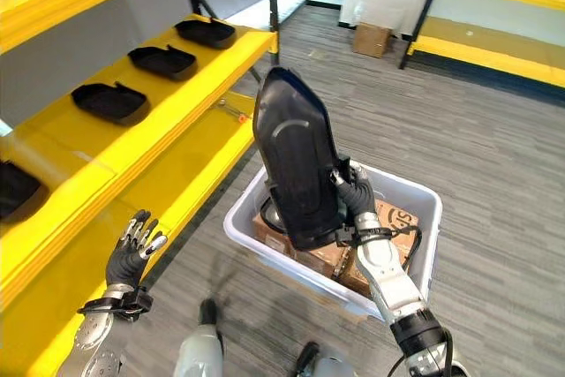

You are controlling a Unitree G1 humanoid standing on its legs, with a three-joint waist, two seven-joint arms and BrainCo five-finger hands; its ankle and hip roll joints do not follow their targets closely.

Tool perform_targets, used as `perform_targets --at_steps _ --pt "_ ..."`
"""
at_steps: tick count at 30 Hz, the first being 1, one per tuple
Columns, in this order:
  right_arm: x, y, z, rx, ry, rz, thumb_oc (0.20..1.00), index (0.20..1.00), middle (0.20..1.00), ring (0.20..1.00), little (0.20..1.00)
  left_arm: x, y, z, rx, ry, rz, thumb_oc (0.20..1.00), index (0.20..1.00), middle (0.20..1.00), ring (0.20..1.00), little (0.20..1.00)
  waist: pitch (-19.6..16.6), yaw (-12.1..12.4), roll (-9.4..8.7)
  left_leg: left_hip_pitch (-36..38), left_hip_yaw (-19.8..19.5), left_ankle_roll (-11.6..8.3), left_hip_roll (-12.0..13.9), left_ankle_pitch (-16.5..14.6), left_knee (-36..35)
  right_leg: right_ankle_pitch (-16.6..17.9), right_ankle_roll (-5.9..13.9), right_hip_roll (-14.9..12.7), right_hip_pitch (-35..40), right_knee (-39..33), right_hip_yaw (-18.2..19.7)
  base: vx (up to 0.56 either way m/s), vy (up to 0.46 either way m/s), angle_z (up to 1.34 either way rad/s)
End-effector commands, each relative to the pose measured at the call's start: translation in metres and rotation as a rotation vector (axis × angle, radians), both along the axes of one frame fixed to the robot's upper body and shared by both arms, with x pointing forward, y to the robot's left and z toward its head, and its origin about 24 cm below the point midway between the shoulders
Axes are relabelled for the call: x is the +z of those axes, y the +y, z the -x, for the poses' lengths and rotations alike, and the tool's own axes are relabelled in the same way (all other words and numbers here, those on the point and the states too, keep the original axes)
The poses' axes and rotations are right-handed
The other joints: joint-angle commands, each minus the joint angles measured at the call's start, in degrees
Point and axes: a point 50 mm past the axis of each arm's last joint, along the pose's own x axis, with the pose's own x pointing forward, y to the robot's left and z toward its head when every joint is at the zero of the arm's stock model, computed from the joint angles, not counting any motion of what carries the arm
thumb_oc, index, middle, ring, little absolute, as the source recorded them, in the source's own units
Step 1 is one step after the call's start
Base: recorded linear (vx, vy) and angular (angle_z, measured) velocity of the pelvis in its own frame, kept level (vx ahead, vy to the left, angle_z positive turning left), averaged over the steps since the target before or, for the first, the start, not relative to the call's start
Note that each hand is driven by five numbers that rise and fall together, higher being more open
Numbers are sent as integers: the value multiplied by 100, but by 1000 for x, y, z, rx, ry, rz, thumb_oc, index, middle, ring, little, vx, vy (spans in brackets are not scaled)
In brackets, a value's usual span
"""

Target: Move parts from the plastic box to the shelf.

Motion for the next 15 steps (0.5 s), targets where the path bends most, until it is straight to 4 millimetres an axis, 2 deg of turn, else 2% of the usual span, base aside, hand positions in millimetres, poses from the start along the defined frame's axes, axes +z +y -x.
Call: perform_targets --at_steps 1,2,5,7,11,15 --pt "46 -4 -3 -1 -221 -63 200 200 200 200 200 29 -3 -11 -29 -152 -20 1000 1000 1000 1000 1000 -109 -238 223 1064 93 -409 403 864 -1233 -260 684 -270 241 378 399 11 153 90" --pt "44 -6 -2 -13 -214 -74 200 200 200 200 200 29 -4 -11 -34 -149 -20 1000 1000 1000 1000 1000 -145 -246 270 1083 133 -433 395 901 -1440 -220 738 -347 252 402 342 19 174 76" --pt "40 -12 3 -39 -200 -83 200 200 200 200 200 27 -6 -11 -39 -139 -21 1000 1000 1000 1000 1000 -220 -217 325 1011 223 -427 261 681 -1561 -16 871 -617 397 281 148 42 195 68" --pt "38 -17 6 -57 -195 -86 200 200 200 200 200 29 -4 -11 -38 -146 -26 1000 1000 1000 1000 1000 -202 -210 276 880 282 -401 130 426 -1377 197 966 -821 611 45 -37 47 191 69" --pt "35 -15 10 -42 -183 -95 200 200 200 200 200 26 1 -7 -12 -135 -35 1000 1000 1000 1000 1000 -269 -99 244 841 163 -282 -199 73 -1364 581 1180 -1022 758 -391 -55 75 223 40" --pt "29 -11 12 -24 -161 -115 200 200 200 200 200 26 4 -6 -16 -129 -60 1000 1000 1000 1000 1000 -264 26 102 571 -26 -166 -535 -192 -1148 957 1350 -1168 938 -842 -164 50 215 21"
